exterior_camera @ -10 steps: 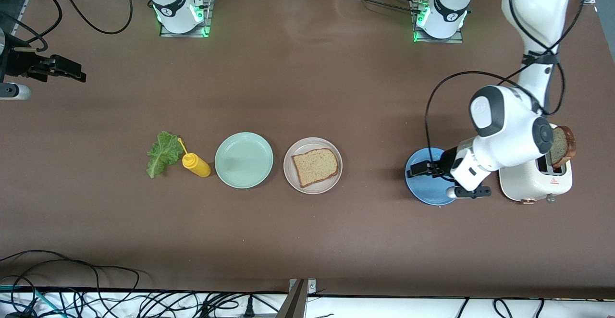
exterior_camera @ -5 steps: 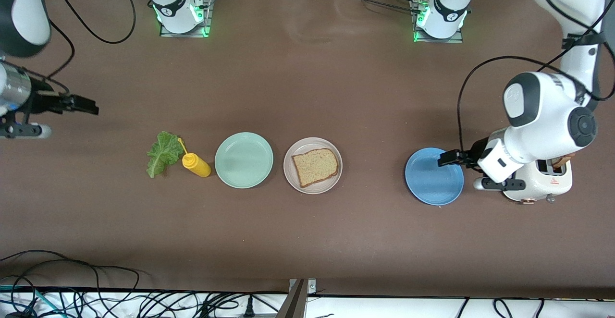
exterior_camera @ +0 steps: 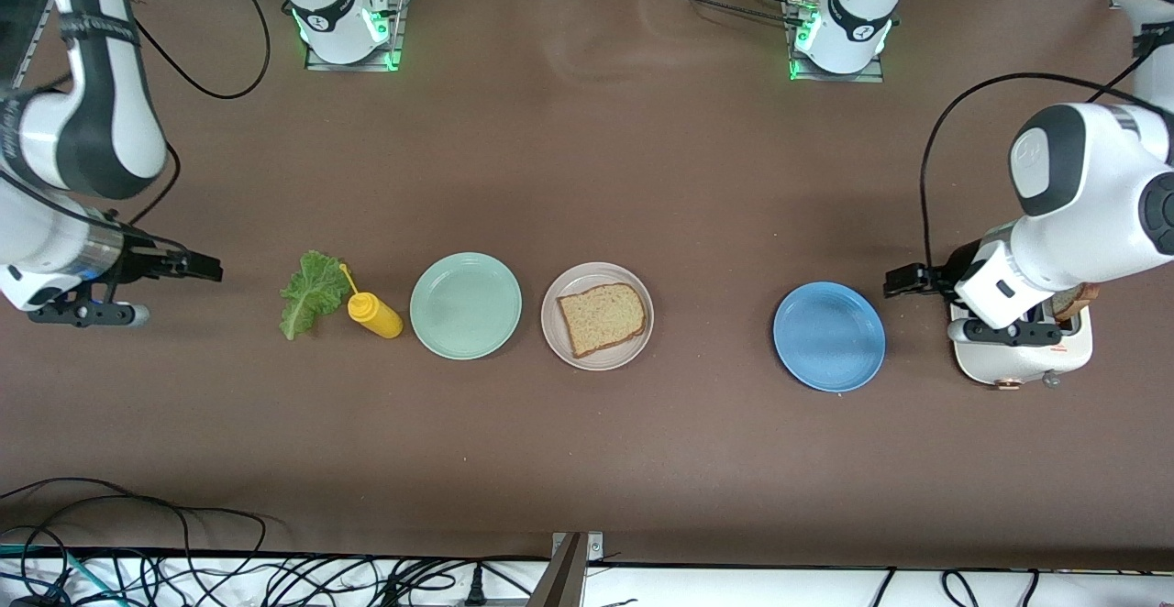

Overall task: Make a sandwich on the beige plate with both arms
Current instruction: 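Grasp the green lettuce leaf with the right gripper while the left gripper rises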

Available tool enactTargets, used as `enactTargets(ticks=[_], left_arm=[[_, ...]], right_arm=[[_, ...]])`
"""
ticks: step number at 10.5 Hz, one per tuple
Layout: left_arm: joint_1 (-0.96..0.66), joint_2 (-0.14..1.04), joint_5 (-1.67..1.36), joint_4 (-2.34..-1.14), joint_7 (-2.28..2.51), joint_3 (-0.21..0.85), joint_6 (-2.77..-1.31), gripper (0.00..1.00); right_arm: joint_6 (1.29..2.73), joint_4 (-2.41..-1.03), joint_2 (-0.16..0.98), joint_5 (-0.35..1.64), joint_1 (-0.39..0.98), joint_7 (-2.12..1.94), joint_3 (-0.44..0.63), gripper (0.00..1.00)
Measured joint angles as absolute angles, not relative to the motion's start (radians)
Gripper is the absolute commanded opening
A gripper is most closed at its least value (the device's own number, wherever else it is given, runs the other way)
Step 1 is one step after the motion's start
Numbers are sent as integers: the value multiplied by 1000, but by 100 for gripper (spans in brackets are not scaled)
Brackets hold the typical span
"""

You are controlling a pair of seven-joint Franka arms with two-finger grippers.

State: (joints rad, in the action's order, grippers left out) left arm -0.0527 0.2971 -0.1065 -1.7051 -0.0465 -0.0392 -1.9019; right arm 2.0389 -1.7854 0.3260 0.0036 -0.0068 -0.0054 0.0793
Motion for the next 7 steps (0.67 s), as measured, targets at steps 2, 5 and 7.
enactTargets(ticks=[2, 5, 7], left_arm=[[-50, 258, -73, -1701, -46, -45, -1839, 100], [-50, 211, -25, -1673, -46, -54, -1718, 100], [-50, 192, -18, -1642, -46, -55, -1661, 100]], right_arm=[[2217, -1904, 342, 6, 6, 101, 73, 100], [2393, -1985, 420, 7, 56, 285, 68, 91], [2497, -1987, 486, 7, 71, 321, 67, 79]])
